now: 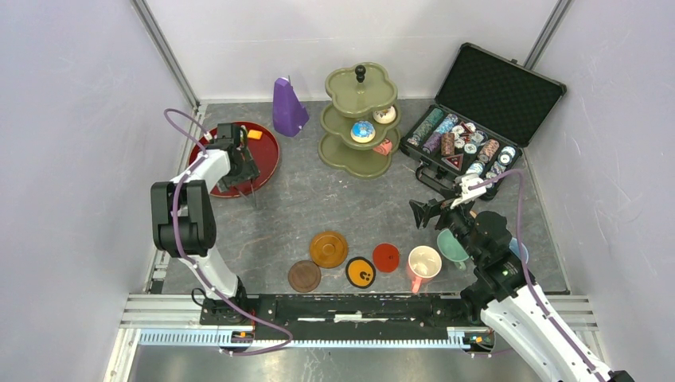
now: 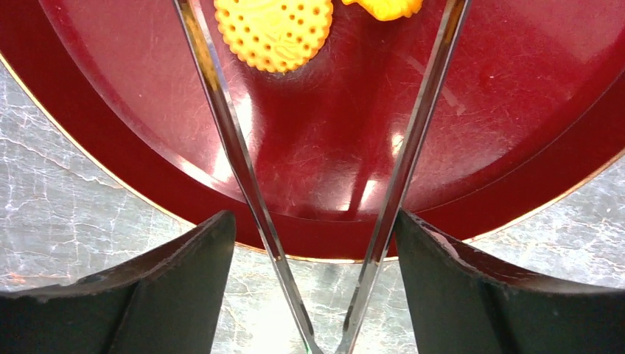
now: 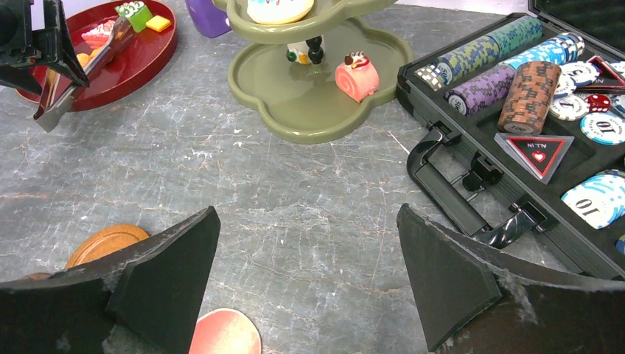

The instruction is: Serve the afternoon tea

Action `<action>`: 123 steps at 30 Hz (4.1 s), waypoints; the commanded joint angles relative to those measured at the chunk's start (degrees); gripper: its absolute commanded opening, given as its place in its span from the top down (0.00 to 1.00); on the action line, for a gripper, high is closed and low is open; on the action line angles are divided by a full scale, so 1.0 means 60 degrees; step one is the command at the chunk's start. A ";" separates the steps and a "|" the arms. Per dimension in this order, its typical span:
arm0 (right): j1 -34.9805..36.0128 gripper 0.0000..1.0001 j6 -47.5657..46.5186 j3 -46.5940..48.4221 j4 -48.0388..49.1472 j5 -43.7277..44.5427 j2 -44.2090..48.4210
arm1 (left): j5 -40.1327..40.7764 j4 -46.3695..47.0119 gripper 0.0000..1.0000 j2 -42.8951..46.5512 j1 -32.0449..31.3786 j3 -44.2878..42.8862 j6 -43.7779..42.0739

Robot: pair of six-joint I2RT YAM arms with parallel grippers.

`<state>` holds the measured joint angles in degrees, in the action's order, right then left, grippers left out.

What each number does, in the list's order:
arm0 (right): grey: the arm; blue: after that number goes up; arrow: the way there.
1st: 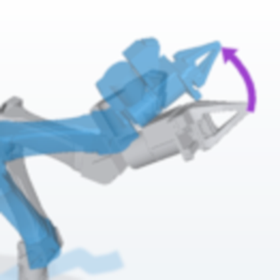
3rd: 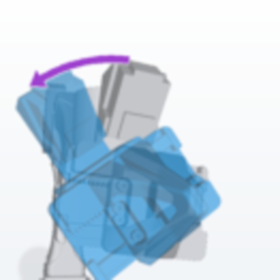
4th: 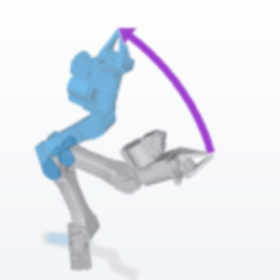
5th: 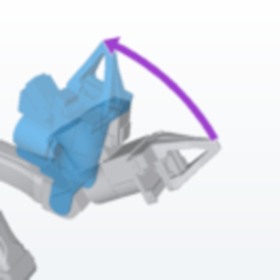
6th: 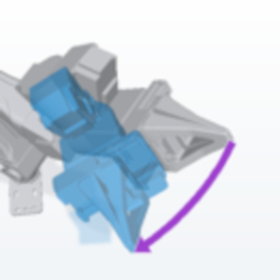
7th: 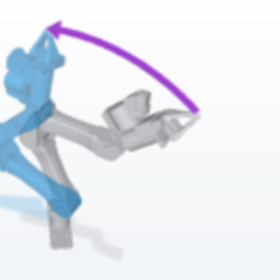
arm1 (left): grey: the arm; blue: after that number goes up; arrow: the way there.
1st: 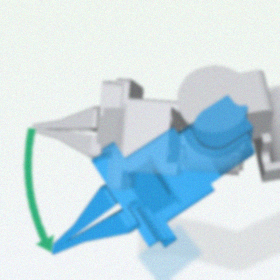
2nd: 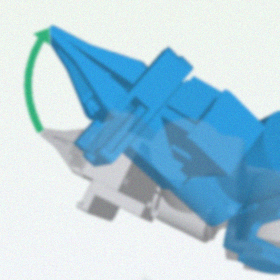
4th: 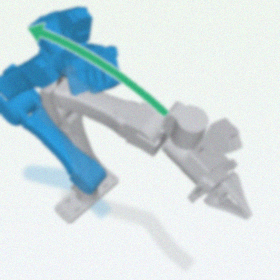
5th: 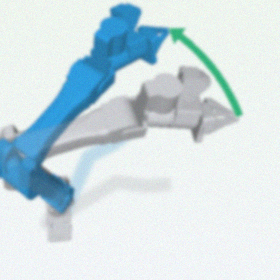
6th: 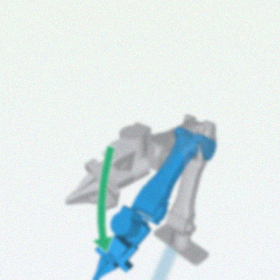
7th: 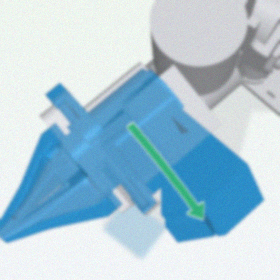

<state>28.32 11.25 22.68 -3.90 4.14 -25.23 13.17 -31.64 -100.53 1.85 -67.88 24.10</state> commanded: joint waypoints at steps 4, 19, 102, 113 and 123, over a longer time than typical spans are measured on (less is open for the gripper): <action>-0.0030 0.02 0.0026 -0.0123 0.0250 0.0172 0.0154 | 0.0217 -0.0068 0.09 -0.0347 0.0027 -0.0381 0.0045; -0.0032 0.02 -0.0043 -0.0133 0.0294 0.0206 0.0113 | 0.0090 -0.0052 0.35 0.0477 0.0041 -0.0290 -0.1047; -0.0032 0.02 -0.0014 0.0443 -0.0027 0.0130 -0.0218 | -0.0002 0.3549 0.44 0.0634 -0.5698 0.0020 -0.0411; -0.0032 0.02 0.0024 0.0315 -0.0045 0.0145 -0.0139 | -0.0080 0.3301 0.40 0.0867 -0.5698 0.0033 -0.0469; -0.0032 0.02 0.0041 0.0253 -0.0046 0.0181 -0.0050 | 0.0279 0.2327 0.42 0.2581 -0.5684 0.0383 -0.0816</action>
<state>28.32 11.75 22.81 -5.43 4.60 -26.04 12.01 -15.92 -93.06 -32.12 -65.60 23.57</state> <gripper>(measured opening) 0.980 0.589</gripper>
